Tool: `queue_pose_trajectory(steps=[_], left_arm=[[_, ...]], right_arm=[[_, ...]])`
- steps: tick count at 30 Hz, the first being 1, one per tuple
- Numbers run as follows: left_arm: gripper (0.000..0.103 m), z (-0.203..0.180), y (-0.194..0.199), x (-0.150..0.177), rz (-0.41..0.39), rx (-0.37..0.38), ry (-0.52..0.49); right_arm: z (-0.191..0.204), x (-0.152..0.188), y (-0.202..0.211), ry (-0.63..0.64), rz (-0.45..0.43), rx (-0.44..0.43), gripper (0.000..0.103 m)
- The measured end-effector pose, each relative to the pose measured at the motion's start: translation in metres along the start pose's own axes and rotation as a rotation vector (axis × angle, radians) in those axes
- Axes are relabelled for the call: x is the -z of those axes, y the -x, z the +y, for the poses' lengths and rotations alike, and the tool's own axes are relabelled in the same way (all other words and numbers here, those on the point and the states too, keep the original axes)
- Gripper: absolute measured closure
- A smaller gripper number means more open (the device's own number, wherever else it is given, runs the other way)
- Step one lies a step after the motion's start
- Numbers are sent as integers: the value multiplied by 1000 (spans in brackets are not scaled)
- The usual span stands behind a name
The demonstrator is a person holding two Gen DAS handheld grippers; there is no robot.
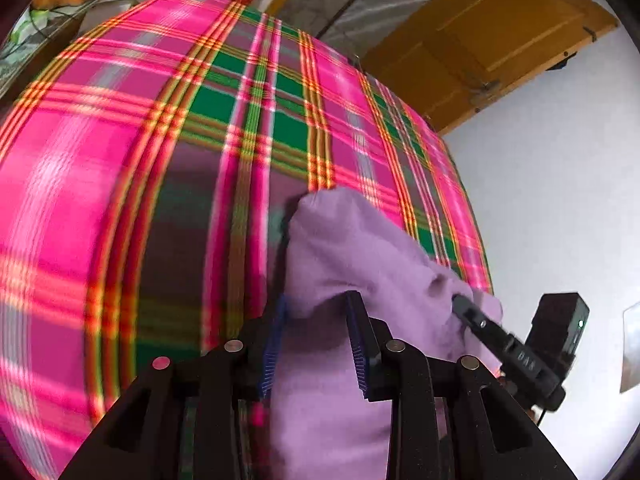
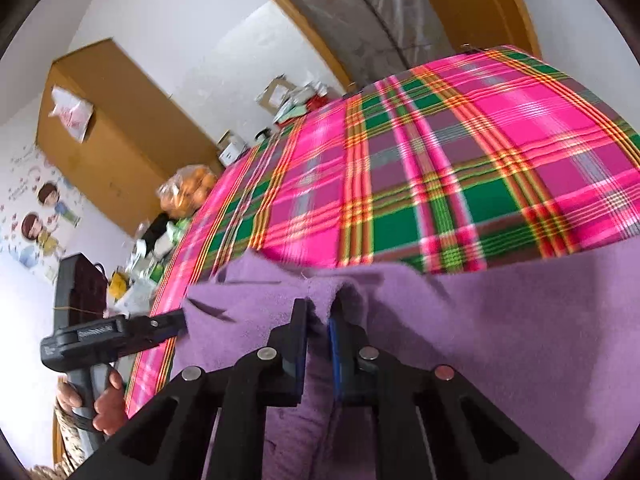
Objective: Fold clothes
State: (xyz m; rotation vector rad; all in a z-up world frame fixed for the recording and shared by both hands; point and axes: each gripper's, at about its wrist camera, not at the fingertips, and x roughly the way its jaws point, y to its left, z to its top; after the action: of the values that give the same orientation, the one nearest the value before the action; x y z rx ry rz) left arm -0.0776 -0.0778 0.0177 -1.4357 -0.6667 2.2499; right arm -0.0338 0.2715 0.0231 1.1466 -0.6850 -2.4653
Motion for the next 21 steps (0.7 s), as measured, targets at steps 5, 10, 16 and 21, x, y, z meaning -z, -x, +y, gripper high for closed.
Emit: queue_pose_trajectory(steps=[5, 10, 16, 21], left_arm=[[71, 0, -29, -26, 35, -10, 11], [69, 6, -34, -37, 42, 21, 44], [69, 13, -32, -29, 34, 74, 71], [69, 21, -31, -34, 37, 125, 123]], right_arm=[[-13, 1, -4, -42, 3, 4, 93], [-18, 0, -6, -68, 9, -30, 91], [-21, -5, -8, -99, 7, -57, 88], [-21, -7, 0, -90, -10, -24, 86]])
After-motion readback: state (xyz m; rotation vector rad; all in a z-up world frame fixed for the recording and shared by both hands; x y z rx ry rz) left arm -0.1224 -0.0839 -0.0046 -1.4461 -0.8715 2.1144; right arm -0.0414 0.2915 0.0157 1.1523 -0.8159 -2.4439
